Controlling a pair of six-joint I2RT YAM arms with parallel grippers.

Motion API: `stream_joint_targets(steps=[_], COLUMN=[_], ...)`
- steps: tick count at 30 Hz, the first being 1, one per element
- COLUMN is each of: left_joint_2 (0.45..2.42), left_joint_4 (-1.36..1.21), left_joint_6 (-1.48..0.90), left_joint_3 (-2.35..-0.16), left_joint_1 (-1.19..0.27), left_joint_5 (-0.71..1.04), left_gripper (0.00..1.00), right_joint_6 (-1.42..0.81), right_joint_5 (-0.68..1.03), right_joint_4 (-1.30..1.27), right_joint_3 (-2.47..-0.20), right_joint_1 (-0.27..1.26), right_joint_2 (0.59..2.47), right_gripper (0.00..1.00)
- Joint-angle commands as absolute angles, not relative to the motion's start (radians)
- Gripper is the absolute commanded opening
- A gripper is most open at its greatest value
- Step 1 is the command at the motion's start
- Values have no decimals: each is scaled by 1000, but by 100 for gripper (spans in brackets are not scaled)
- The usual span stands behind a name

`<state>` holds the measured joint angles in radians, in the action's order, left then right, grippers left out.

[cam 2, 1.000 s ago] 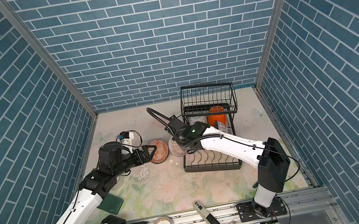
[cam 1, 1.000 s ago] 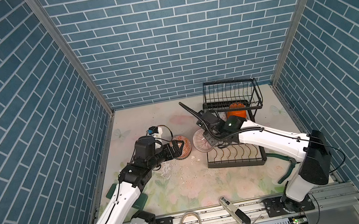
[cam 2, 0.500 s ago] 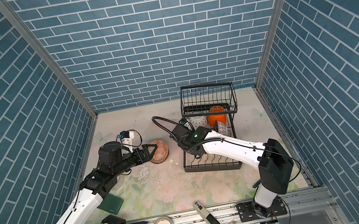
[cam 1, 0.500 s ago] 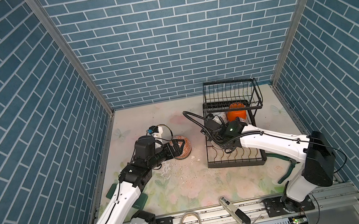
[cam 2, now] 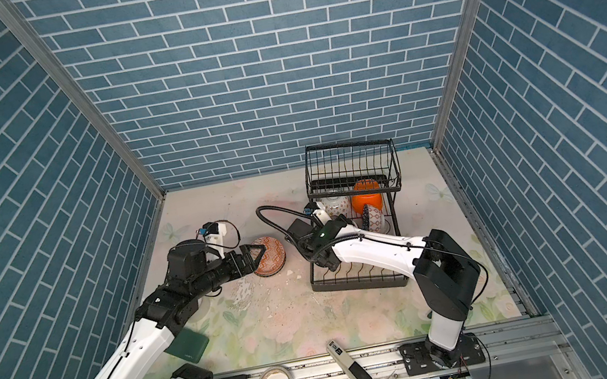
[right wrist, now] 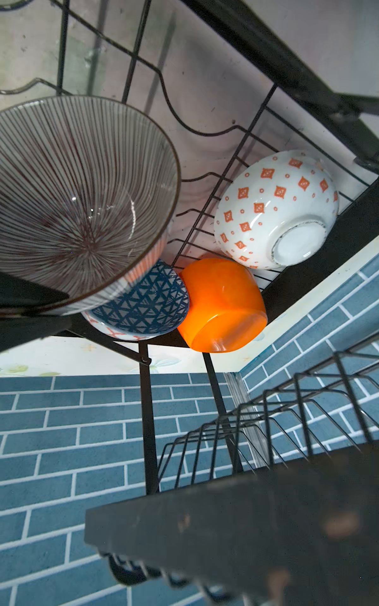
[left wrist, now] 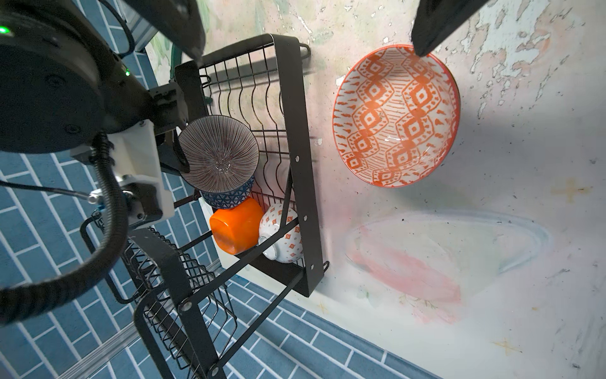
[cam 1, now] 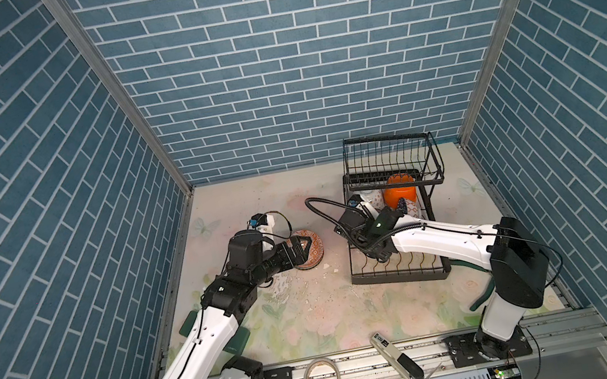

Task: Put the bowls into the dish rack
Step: 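Carry the purple-striped bowl over the rack beside the blue-triangle bowl with the right gripper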

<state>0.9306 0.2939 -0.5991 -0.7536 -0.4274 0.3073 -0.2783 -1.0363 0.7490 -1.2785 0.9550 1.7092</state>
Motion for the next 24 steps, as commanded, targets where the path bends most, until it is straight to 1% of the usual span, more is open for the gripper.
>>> stream_joint_targets(steps=[1, 8, 15, 24], left_joint_2=[929, 937, 954, 953], left_joint_4=[329, 330, 344, 362], left_joint_6=[-576, -572, -562, -558], left_joint_3=[-749, -760, -782, -784], left_joint_1=[-422, -421, -422, -422], left_joint_5=[291, 287, 286, 279], left_gripper=[100, 100, 100, 100], right_joint_6=[-252, -202, -155, -24], right_joint_5=[-1122, -1172, -1185, -1233], right_joint_4=[680, 643, 581, 445], right_joint_3=[-1244, -1232, -1232, -1241], right_joint_1=[945, 911, 874, 832], right_joint_2=[1722, 1782, 1805, 1846], right_gripper=[0, 0, 0, 0])
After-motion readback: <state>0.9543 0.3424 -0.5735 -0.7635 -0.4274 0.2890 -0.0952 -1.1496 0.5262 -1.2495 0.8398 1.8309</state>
